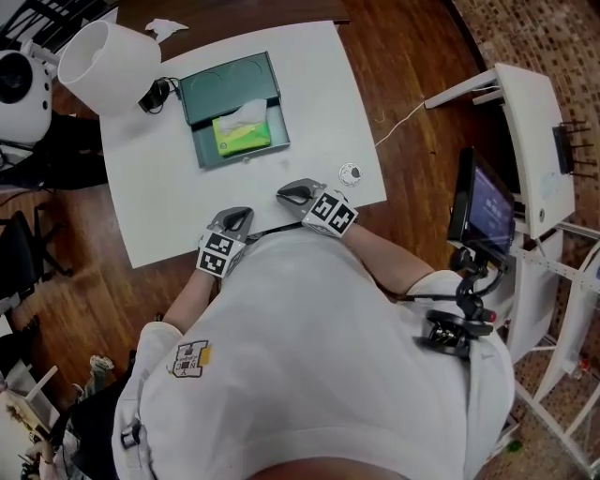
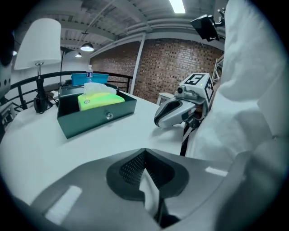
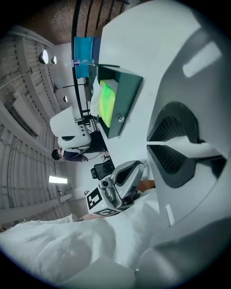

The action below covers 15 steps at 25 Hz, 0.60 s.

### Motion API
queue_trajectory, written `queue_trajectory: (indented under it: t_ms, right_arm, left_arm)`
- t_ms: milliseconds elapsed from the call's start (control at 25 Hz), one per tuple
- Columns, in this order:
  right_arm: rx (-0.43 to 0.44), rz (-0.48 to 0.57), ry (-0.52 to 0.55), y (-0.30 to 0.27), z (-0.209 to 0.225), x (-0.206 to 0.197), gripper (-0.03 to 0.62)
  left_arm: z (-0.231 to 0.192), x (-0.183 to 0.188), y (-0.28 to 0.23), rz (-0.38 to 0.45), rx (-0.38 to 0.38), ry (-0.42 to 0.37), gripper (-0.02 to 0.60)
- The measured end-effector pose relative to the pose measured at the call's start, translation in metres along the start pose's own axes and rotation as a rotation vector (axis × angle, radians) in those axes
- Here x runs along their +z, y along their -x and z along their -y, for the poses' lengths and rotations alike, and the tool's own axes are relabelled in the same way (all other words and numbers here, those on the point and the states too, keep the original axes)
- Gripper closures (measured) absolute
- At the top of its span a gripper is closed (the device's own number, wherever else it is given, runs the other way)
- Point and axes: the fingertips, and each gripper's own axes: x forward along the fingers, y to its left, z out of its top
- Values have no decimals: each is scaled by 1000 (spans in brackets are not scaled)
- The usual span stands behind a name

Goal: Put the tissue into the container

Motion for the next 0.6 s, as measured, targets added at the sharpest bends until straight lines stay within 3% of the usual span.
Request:
queue_trajectory:
  t_ms: [600]
  right_arm:
    - [-11, -24, 0, -7, -1, 2, 594]
  left_arm:
    - [-17, 3, 7, 34, 47, 62, 581]
